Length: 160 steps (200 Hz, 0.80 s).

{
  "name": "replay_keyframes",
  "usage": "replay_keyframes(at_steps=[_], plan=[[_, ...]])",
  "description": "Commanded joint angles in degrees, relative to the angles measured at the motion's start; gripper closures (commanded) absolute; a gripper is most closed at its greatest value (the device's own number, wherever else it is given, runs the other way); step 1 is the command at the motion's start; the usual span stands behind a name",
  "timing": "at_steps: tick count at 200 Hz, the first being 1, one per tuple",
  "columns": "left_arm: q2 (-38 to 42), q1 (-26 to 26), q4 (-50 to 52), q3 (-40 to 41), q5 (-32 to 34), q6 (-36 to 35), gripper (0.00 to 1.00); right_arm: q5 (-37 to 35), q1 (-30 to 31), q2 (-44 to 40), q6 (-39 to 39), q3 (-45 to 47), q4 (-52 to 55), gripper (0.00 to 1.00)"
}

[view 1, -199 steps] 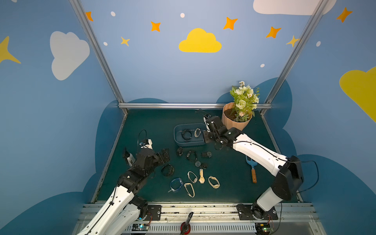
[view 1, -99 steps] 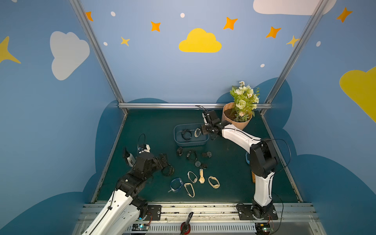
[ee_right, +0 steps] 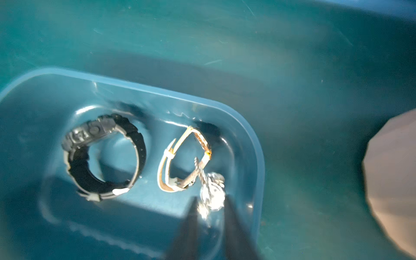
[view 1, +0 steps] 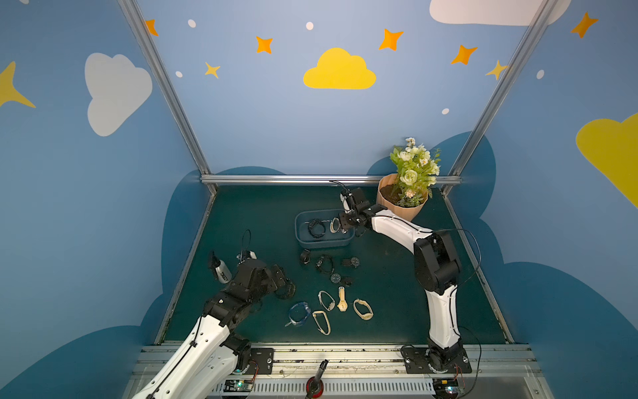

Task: Put the watch into the storage box
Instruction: Place the watch in the storage box.

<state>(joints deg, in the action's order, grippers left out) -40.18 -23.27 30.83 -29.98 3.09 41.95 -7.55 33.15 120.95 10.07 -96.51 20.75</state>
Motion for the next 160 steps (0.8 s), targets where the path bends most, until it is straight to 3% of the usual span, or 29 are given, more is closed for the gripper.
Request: replay_keyframes(at_steps=[1,49,102,160], plan=[[-0.22,0.46,1.95,1.05,-0.37,1.67,0.00,0.57,0.19,-2.19,-0.01,-1.66,0.33,0.56],[-1.10,1.42,2.67,1.91,-1.57,3.33,0.03,1.67,0.09,-11.18,1.14,1.06,0.08,0.43],[-4.69,2.44,0.46,3.84,-4.25,5.68,0.13,7.26,0.25,-29.82,3.74,20.23,-8.45,0.17],[-12.04,2.74,-2.56,4.15,-5.10,6.48,0.26,9.72,2.24,-43.47,6.89,34.18,-8.56,0.16]])
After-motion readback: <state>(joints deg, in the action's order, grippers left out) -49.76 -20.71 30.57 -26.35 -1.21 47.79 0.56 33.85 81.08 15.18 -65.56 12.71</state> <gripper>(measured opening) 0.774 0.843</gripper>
